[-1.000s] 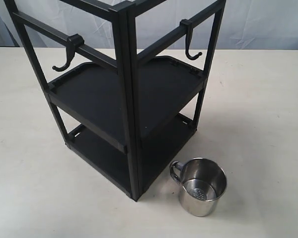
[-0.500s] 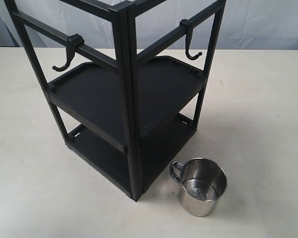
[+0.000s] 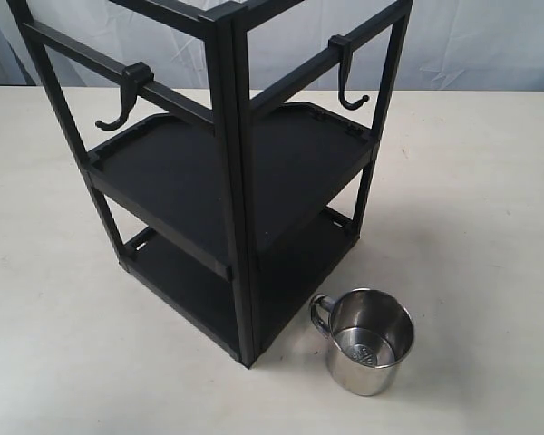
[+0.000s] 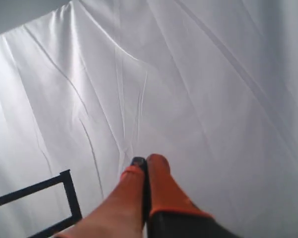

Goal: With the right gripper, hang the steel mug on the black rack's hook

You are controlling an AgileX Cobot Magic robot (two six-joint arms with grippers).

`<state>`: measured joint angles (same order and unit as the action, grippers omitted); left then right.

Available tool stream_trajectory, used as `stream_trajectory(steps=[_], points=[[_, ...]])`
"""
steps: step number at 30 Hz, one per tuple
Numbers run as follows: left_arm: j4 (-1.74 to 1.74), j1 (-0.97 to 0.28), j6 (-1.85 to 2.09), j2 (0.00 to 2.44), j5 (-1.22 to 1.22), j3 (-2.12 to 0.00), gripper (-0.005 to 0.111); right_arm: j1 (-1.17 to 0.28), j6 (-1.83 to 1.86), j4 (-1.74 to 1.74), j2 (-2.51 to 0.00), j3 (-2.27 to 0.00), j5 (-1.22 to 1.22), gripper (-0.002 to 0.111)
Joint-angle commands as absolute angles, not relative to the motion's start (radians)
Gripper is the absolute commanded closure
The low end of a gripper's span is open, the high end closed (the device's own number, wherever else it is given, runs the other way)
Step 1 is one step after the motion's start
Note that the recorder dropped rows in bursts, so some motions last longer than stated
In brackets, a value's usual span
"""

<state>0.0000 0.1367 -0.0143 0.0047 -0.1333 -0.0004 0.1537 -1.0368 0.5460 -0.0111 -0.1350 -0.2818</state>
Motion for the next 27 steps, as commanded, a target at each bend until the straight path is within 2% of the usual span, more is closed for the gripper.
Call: stream_trajectory(steps=[1,7,18,21,27], points=[[-0.007,0.128,-0.017,0.000,-0.128,0.000,0.105,0.149,-1.247,1.060,-0.122,-0.317,-0.206,0.109],[-0.007,0.128,-0.017,0.000,-0.128,0.000,0.105,0.135,-1.731,1.744,-0.418,-0.452,-0.338,0.109],[-0.007,0.128,-0.017,0.000,-0.128,0.000,0.105,0.010,-1.781,1.744,-0.970,-0.454,-0.583,0.109],[-0.007,0.128,-0.017,0.000,-0.128,0.000,0.105,-0.030,-1.641,1.744,-1.052,-0.477,-0.405,0.109],[-0.007,0.128,-0.017,0.000,-0.128,0.000,0.105,-0.112,-1.550,1.744,-1.072,-0.560,0.276,0.109]])
